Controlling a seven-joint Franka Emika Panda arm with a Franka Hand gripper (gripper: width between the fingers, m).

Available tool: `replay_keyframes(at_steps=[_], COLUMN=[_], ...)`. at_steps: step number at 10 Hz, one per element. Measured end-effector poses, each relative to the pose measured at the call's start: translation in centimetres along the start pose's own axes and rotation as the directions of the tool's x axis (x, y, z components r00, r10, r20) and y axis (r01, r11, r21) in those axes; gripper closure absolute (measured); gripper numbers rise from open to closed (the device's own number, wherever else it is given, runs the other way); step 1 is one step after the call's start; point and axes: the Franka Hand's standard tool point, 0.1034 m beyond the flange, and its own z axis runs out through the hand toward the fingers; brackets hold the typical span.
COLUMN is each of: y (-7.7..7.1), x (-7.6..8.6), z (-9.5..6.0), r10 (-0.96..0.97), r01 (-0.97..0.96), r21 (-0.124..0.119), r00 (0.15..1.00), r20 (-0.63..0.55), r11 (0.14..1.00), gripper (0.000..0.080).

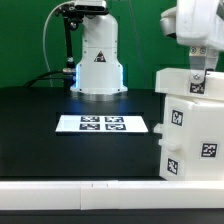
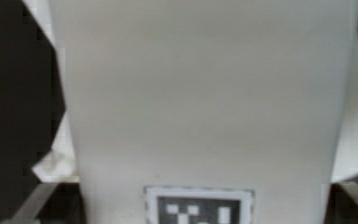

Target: Assemble cabinet

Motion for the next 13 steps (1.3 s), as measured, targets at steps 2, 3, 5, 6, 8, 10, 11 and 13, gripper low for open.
replay_keyframes(at_steps=[2, 3, 5, 6, 8, 10, 11, 13], y=[0.3, 0.7, 1.1, 1.3, 0.9, 1.1, 1.1, 1.0], x=[-0.1, -0.2, -0.4, 0.1, -0.3, -0.6, -0.8, -1.0], z=[0.1, 0.2, 0.2, 0.0, 0.2, 0.2, 0.2, 0.3], r10=[0.185, 0.284, 0.4, 0.382, 0.501, 0.652, 0.738, 0.883], r01=[-0.185, -0.285, -0.401, -0.382, -0.501, -0.651, -0.737, -0.883], r21=[0.017, 0.03, 0.05, 0.02, 0.031, 0.049, 0.051, 0.055], r00=[0.982, 0.958, 0.916, 0.924, 0.865, 0.759, 0.675, 0.469], r20=[0.031, 0.039, 0.038, -0.029, -0.012, -0.003, 0.006, 0.031], r11=[0.983, 0.958, 0.915, 0.924, 0.865, 0.758, 0.674, 0.467], gripper=[0.0246, 0.0246, 0.0246, 0.0246, 0.0246, 0.0246, 0.0246, 0.0246])
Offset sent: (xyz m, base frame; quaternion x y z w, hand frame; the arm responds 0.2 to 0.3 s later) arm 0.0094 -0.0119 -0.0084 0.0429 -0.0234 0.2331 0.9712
